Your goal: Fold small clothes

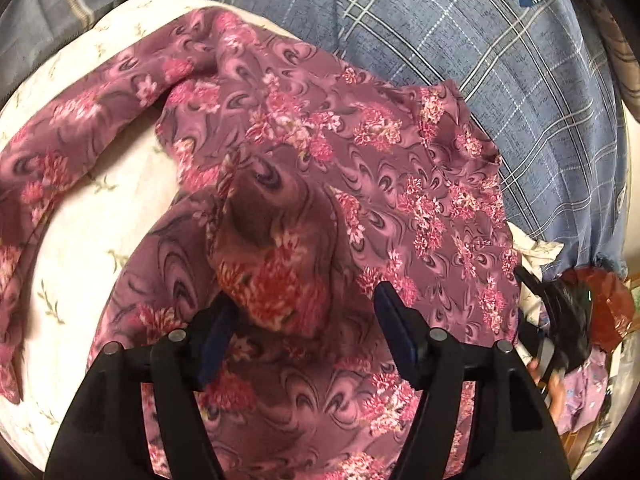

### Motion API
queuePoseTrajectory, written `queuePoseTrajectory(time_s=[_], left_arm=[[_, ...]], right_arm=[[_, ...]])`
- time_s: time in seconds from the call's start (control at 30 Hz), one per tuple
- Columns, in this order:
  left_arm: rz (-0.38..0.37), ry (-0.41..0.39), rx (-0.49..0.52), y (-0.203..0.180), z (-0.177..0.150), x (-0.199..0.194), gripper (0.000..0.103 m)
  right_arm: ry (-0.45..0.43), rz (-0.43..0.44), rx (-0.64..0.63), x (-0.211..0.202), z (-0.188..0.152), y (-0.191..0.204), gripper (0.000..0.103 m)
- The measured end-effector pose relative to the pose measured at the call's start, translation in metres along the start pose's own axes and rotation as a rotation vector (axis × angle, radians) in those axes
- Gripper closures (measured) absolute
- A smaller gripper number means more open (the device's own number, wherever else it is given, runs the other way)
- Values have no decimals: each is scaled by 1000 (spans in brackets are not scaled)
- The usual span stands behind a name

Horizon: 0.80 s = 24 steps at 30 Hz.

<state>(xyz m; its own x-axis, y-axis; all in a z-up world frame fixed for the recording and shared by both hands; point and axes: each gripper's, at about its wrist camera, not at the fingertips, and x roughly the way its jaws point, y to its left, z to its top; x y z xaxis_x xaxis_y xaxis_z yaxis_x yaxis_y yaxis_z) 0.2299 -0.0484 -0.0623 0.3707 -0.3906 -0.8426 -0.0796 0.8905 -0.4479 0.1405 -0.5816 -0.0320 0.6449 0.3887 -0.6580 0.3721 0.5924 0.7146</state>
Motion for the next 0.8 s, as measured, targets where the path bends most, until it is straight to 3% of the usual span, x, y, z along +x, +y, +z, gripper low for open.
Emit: queuePoseTrajectory(time_s=[0.03,0.07,0.17,0.2,0.23,0.3,0.33,0.4,0.43,0.47,0.53,0.7,0.8], left_arm=[[13,-18,18,-2,1,0,35],[24,-33,30,-4,2,0,35],[88,-64,73,-9,6,10,35],[105,-52,75,-9,7,17,35],[122,-48,78,-9,8,22,36],[158,-71,126,-16,6,22,35],[163,-65,145,-19,6,21,35],[142,-51,150,-16,5,12,35],[123,-50,146,-13,3,4,35],[98,-50,145,-8,0,-6,35],[79,-48,158,2,-10,-29,35],[127,-25,217,42,-49,-82,35],[175,-5,211,77,-75,-106,35]], right_arm=[[43,25,-27,11,6,10,82],[49,14,-79,14,13,21,95],[-127,-103,-259,-8,28,57,95],[-138,-166,-275,-6,33,59,95],[-108,-255,-279,2,35,56,92],[7,-330,-284,20,37,47,90],[21,-324,-280,18,36,46,90],[-8,-223,-254,-14,27,46,88],[-12,-170,-241,-32,20,45,78],[-19,-127,-230,-56,8,41,60],[-7,-131,-244,-98,-27,32,50],[85,-191,-250,-168,-126,-2,50],[127,-147,-160,-193,-185,-24,50]])
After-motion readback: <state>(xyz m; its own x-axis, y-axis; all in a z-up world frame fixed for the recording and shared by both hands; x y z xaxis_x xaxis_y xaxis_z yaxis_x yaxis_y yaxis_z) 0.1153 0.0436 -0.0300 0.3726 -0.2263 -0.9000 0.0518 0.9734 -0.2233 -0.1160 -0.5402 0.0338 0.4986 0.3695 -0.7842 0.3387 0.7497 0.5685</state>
